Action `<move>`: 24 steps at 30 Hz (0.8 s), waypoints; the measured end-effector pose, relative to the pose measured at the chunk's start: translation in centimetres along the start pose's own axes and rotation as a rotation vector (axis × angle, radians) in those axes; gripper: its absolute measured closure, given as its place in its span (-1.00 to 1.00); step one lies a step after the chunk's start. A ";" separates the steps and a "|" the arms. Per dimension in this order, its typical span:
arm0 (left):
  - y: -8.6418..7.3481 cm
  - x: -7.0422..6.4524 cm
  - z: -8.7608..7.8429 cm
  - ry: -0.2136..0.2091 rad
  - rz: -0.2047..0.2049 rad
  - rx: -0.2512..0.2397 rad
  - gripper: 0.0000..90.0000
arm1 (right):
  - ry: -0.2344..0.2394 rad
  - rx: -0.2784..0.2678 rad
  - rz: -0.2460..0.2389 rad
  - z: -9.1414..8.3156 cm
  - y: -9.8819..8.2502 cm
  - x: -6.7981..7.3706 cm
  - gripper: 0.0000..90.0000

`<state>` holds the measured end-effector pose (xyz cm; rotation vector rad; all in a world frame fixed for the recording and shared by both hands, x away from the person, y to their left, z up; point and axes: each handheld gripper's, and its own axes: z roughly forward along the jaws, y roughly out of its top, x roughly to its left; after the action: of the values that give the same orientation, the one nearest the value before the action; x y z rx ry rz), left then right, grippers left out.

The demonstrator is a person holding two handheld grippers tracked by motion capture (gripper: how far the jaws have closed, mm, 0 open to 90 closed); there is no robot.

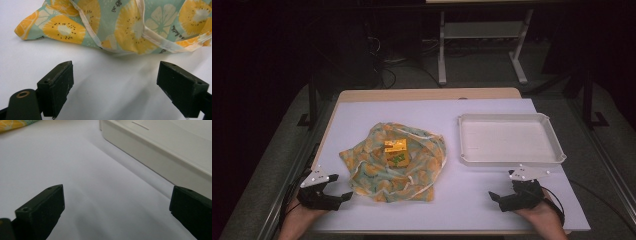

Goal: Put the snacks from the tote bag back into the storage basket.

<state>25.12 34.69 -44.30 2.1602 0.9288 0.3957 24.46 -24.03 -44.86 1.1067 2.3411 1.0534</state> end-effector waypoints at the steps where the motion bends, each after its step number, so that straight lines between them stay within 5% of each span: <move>1: 0.0 -0.1 0.0 -0.003 -0.010 -0.001 -0.70 | 0.003 0.000 0.005 -0.1 0.0 0.0 -1.00; 24: 1.6 0.3 -1.4 -0.058 -0.058 -0.054 -0.55 | 0.021 -0.039 0.008 -0.3 0.5 -0.3 -1.00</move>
<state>25.38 34.82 -42.18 2.0793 0.9359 0.3247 24.73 -24.23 -44.25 1.0972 2.3243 1.1137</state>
